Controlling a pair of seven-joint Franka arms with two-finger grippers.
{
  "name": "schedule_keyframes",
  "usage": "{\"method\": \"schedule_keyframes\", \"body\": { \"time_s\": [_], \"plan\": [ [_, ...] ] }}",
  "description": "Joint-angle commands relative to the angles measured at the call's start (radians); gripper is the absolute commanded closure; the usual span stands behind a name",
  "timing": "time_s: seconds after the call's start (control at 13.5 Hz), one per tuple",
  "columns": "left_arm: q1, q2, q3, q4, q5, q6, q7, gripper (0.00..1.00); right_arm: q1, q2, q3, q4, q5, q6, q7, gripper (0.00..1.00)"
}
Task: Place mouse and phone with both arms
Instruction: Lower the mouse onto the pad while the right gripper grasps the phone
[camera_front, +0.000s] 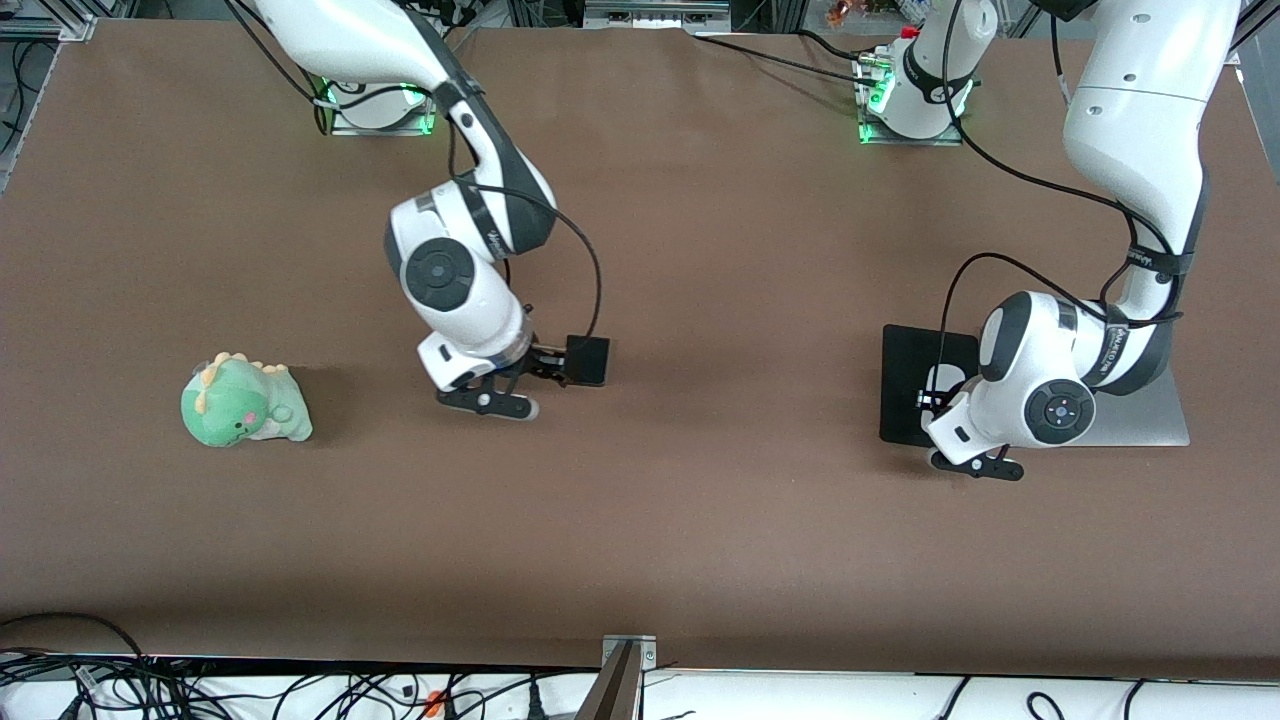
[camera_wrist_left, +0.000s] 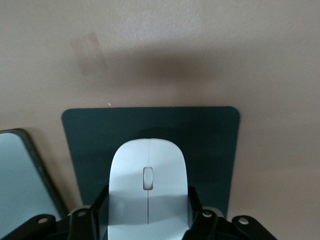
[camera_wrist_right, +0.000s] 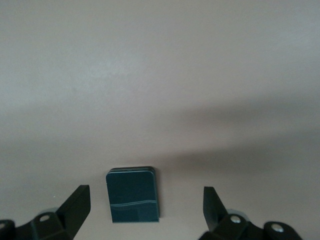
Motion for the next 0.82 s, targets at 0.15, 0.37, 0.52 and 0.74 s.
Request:
{"method": "schedule_keyframes", "body": {
  "time_s": [0.15, 0.37, 0.52, 0.74],
  "plan": [
    [0.033, -0.053, -0.021, -0.147, -0.021, 0.148, 0.013, 0.66, 0.084, 0.026, -0.015, -0.134, 0.001, 0.22, 0.038, 0.0],
    [0.035, -0.056, -0.021, -0.141, -0.021, 0.148, 0.012, 0.0, 0.149, 0.072, -0.031, -0.151, -0.008, 0.275, 0.087, 0.0],
    [0.035, -0.059, -0.019, -0.133, -0.021, 0.143, 0.01, 0.0, 0.193, 0.079, -0.065, -0.17, -0.033, 0.278, 0.096, 0.0],
    [0.032, -0.116, -0.021, -0.122, -0.017, 0.134, 0.015, 0.0, 0.207, 0.081, -0.079, -0.191, -0.093, 0.281, 0.098, 0.0]
  ]
}}
